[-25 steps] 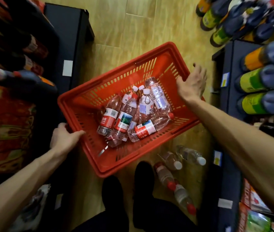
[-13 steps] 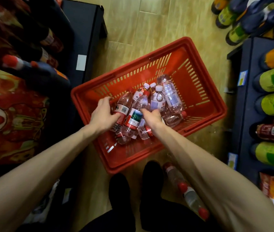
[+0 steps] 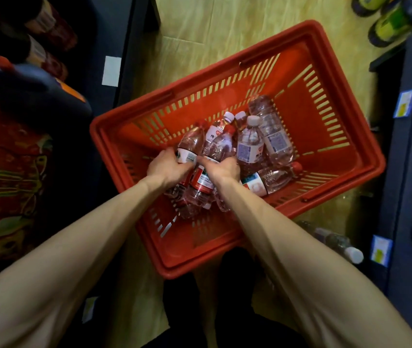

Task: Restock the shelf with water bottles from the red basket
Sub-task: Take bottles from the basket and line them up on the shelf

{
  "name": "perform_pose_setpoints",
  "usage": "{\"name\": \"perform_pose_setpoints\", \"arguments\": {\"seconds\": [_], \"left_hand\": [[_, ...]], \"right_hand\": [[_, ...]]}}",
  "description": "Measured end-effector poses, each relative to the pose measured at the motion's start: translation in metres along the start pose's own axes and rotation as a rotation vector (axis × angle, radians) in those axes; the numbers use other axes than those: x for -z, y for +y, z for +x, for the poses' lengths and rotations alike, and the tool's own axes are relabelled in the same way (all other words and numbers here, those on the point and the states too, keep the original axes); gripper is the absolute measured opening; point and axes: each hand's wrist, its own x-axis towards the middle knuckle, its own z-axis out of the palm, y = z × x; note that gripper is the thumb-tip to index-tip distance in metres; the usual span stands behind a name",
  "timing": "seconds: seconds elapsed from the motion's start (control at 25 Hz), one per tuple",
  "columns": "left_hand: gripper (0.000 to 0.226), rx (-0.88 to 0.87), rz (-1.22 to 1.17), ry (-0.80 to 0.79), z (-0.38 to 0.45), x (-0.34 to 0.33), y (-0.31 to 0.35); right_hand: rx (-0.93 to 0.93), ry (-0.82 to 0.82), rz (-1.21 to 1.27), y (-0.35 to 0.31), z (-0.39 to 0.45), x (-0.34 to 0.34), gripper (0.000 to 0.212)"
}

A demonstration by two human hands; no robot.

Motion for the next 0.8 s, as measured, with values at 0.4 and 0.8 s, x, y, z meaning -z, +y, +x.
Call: {"name": "perform_pose_setpoints", "arguments": {"seconds": [0.4,0.8], "left_hand": [[0.069,-0.038,-0.091,0.092,-0.034,0.014,0.018],[0.066,-0.344,-0.203,0.256,-0.172,0.145,0.14]], "right_hand": [[0.063,0.117,0.106,-0.003,-0.032,0.038,0.084],[0.294,0.252,0.314,-0.084,-0.188,0.241,0.061]]}}
